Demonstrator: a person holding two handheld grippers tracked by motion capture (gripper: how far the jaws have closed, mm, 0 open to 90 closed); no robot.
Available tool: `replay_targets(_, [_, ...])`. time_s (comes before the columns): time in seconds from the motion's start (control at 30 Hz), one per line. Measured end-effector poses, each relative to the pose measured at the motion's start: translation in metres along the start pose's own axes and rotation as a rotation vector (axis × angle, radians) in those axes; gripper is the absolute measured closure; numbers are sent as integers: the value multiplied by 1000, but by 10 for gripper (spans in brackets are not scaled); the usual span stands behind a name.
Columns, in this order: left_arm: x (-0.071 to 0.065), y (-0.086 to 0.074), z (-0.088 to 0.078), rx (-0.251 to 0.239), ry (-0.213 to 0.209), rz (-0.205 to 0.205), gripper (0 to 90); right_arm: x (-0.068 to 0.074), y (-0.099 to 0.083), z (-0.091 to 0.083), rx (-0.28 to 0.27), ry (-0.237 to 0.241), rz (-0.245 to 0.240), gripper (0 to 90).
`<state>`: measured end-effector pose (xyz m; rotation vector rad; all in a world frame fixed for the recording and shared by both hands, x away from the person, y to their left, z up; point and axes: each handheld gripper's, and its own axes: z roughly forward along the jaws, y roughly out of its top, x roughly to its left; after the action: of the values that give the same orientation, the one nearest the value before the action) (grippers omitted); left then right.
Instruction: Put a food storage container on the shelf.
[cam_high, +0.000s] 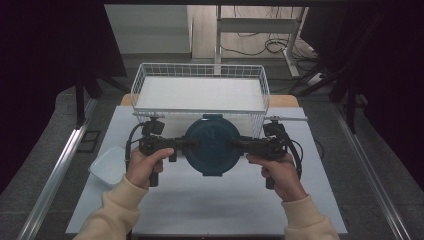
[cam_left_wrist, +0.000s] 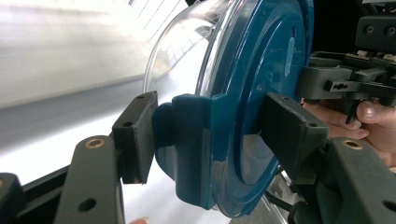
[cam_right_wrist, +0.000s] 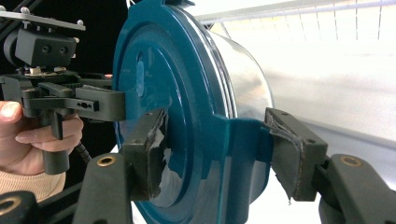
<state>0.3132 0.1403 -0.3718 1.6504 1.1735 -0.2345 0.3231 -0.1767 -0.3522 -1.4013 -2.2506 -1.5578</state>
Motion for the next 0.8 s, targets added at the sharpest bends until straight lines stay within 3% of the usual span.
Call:
replay_targets(0.4, [-8, 42, -19, -32, -9, 21, 381, 16, 42, -4, -33, -3, -35, 414])
replay_targets(0.57, [-12, 56, -25, -45, -11, 26, 382, 21, 62, -5, -32, 2, -61, 417])
replay_targets(0.8, [-19, 70, -32, -59, 0, 42, 382, 25, 77, -7, -40, 16, -68, 419])
